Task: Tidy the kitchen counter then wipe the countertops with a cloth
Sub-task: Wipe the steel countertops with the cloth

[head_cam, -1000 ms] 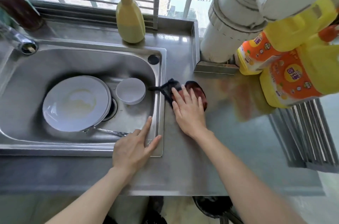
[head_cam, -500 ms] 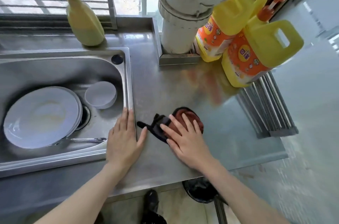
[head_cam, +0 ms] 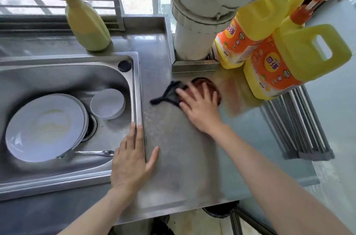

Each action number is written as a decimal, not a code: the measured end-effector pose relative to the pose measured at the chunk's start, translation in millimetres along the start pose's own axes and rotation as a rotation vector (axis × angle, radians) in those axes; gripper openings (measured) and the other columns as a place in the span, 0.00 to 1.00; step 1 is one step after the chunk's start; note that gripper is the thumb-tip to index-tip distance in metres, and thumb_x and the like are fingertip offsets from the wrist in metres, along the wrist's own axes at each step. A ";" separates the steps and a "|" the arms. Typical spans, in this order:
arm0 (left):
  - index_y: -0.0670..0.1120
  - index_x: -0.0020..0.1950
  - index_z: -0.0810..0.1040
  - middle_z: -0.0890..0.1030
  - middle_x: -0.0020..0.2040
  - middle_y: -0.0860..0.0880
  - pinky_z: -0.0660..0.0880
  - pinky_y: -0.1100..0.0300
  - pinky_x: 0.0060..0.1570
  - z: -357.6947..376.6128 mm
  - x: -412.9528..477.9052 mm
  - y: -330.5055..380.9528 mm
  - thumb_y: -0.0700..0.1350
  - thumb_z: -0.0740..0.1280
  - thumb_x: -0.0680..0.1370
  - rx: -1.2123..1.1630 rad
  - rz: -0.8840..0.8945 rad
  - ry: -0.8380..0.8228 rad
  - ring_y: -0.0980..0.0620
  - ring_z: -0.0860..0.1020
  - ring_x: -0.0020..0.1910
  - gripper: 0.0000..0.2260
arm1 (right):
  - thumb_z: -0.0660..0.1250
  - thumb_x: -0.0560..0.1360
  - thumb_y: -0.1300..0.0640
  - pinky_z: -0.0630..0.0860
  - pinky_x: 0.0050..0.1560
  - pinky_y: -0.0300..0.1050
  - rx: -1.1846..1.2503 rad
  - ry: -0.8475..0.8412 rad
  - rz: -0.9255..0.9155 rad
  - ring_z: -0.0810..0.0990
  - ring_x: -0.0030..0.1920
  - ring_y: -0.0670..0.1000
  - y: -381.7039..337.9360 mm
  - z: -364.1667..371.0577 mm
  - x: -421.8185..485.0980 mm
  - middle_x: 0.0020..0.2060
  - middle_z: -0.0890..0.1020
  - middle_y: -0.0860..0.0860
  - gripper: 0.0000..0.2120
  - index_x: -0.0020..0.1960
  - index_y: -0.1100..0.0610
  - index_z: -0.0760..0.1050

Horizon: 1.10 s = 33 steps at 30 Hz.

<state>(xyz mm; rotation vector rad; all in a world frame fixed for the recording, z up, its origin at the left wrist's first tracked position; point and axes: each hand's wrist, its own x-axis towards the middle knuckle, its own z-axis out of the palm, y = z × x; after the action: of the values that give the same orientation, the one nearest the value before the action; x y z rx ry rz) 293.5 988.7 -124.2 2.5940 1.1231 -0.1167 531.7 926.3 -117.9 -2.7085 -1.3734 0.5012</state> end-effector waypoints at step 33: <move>0.48 0.76 0.48 0.51 0.77 0.49 0.65 0.47 0.65 -4.8 -1.5 4.7 0.63 0.55 0.76 -0.030 0.017 0.017 0.43 0.62 0.72 0.35 | 0.47 0.81 0.44 0.46 0.70 0.68 0.208 0.259 0.727 0.47 0.75 0.63 33.9 34.1 -144.6 0.76 0.53 0.51 0.22 0.75 0.41 0.51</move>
<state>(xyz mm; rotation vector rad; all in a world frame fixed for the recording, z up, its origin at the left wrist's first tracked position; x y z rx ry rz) 295.7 986.1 -118.2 2.5822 1.0994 -0.0737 467.8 787.9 -119.7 -2.8843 -0.2318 0.2802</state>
